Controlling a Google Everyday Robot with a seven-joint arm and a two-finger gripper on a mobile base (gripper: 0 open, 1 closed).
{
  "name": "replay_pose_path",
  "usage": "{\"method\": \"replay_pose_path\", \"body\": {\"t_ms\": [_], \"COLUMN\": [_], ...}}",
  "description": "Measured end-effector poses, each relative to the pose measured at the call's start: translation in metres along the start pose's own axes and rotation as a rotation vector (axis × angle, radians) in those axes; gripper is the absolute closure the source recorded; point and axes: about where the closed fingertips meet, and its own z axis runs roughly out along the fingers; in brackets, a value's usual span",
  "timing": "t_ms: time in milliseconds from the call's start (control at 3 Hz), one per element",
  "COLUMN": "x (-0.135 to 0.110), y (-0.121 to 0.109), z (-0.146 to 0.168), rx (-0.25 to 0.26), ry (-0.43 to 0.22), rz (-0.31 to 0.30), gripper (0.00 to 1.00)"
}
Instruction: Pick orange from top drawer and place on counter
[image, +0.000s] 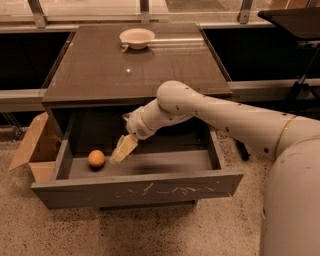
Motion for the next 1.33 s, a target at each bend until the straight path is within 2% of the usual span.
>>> {"method": "replay_pose_path", "body": {"t_ms": [333, 1333], "x": [0.002, 0.014], "y": [-0.006, -0.007], "z": [0.037, 0.094], "rx": [0.015, -0.005], "ry": [-0.014, -0.017], "rz": [-0.002, -0.012], "gripper": [0.00, 0.00]}}
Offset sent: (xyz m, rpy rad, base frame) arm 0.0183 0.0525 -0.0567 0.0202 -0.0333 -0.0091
